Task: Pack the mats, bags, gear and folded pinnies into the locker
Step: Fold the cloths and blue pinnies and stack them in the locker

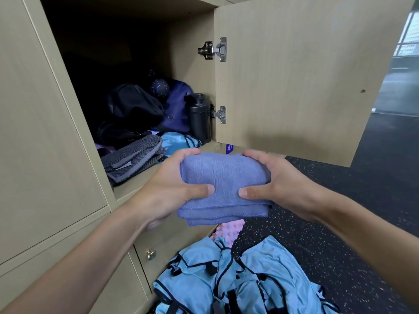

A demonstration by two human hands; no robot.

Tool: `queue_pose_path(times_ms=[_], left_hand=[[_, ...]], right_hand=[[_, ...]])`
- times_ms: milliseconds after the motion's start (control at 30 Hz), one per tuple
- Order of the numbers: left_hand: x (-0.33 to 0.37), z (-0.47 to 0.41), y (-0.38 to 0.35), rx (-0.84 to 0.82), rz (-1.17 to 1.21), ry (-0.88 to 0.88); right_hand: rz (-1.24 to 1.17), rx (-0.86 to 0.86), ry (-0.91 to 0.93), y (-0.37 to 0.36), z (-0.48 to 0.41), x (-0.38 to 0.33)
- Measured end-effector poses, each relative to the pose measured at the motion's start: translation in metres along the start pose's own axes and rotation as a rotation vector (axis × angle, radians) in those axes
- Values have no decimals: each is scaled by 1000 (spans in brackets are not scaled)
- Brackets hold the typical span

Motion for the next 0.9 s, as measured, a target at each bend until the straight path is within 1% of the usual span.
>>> queue_pose_path(times_ms=[100,200,267,333,400,433,500,567,633,767,900], left_hand=[[2,-2,5,61,-265,-29],[5,-8,16,120,-538,-133],[1,-14,25,154,-643,-176],[-8,-22,34,171,-710,-153],[-16,-30,45,193,-696,-118],[-18,-33,50,229,-660,-101],[-23,-37,63,352,-535,-62],[-31,-41,77,511,-395,-17],[-38,-45,88,638,-339,-1],[-36,-57,104,822,-461,-28],[-30,-72,120,996,-625,-113]], right_hand=[[150,23,18,-1,-7,1],[235,28,21,-4,-19,4],[259,28,36,-4,-31,3],[228,-15,45,-6,-45,4],[64,-62,37,-11,-63,7],[-36,-63,34,-14,-73,11],[-168,-18,36,-21,-98,19],[-202,30,73,-35,-124,25],[-215,54,124,-51,-146,25],[-285,10,128,-84,-190,19],[-324,-4,159,-106,-231,11]])
Point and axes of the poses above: each hand's wrist, its own z-axis away from the middle knuckle, its own y-axis out of the back of the hand, x = y × z, the point moved 5 cm from there along -z, towards the middle knuckle, and after that the axes turned 11 degrees about -z, right-handed, at the moved point
